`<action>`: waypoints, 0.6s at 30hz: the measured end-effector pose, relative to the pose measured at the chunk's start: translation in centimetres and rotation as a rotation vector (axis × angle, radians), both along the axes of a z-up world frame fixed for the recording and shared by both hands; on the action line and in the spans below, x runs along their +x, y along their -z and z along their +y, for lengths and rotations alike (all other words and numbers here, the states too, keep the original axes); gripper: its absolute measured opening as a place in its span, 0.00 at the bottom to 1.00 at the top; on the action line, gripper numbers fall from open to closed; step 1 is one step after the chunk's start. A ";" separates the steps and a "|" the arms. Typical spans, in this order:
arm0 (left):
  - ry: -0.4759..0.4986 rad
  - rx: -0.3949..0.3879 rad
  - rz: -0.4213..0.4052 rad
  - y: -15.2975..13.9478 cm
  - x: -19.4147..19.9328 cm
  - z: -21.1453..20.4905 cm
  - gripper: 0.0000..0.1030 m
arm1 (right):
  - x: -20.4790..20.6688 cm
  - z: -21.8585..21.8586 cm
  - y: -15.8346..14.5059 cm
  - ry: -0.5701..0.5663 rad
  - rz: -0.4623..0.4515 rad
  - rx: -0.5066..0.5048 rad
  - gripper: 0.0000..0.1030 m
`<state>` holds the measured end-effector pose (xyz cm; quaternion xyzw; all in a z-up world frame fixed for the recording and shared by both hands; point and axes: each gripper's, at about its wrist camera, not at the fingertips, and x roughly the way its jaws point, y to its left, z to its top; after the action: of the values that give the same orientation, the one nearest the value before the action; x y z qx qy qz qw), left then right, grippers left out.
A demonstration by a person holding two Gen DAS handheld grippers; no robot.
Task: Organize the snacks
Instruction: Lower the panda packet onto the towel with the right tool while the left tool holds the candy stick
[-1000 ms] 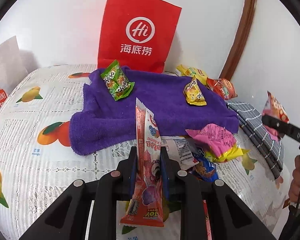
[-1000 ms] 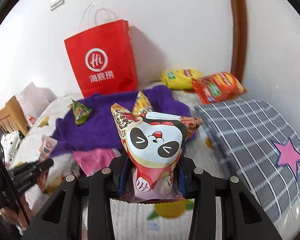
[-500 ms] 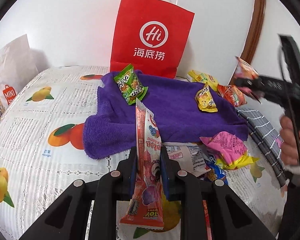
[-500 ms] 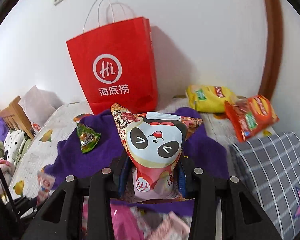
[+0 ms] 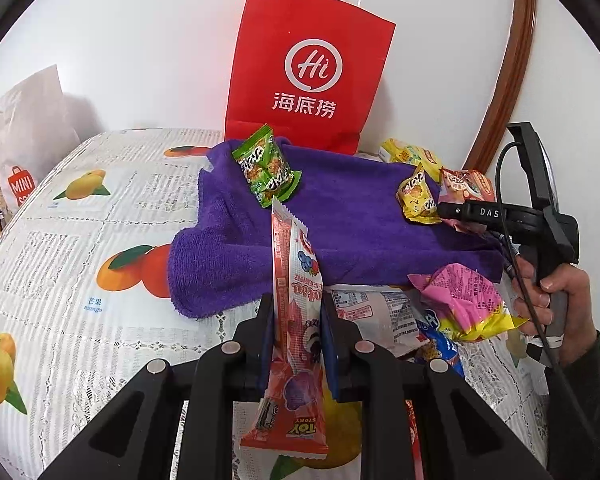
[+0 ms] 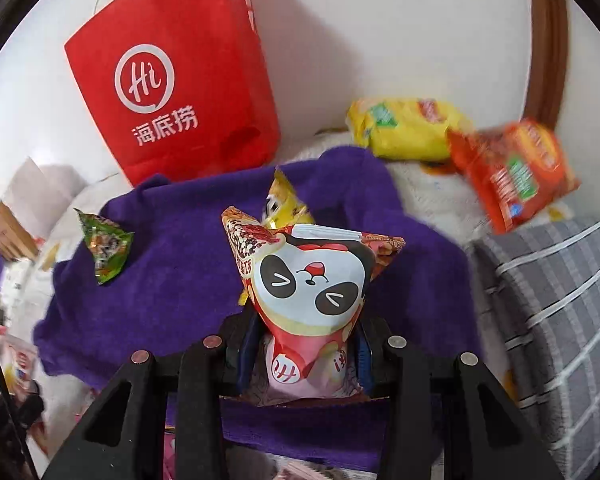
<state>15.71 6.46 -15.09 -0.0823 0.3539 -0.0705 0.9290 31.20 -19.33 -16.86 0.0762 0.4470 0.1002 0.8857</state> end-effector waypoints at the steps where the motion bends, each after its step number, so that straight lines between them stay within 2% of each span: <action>1: -0.001 0.002 0.004 0.1 0.1 0.0 0.20 | 0.0 0.1 0.3 -0.004 0.007 -0.011 0.39; 6: -0.016 -0.012 0.009 0.0 0.2 0.2 0.20 | -0.1 0.9 0.8 -0.046 0.030 -0.006 0.41; 8: -0.021 -0.017 0.004 -0.1 0.1 0.3 0.20 | -0.2 1.2 0.6 -0.050 0.026 -0.036 0.48; 9: -0.024 -0.016 0.002 -0.1 0.1 0.3 0.20 | -0.3 1.2 0.4 -0.038 0.010 -0.054 0.55; 12: -0.020 -0.014 0.004 -0.1 0.1 0.2 0.20 | -0.6 0.8 -0.2 -0.029 -0.028 -0.027 0.63; 18: -0.020 0.009 0.005 -0.5 0.6 -0.2 0.20 | -0.8 -0.4 -1.4 -0.005 -0.068 0.048 0.63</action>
<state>16.31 6.30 -14.61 -0.0820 0.3559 -0.0594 0.9290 30.39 -19.72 -15.45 0.0929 0.4142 0.1157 0.8980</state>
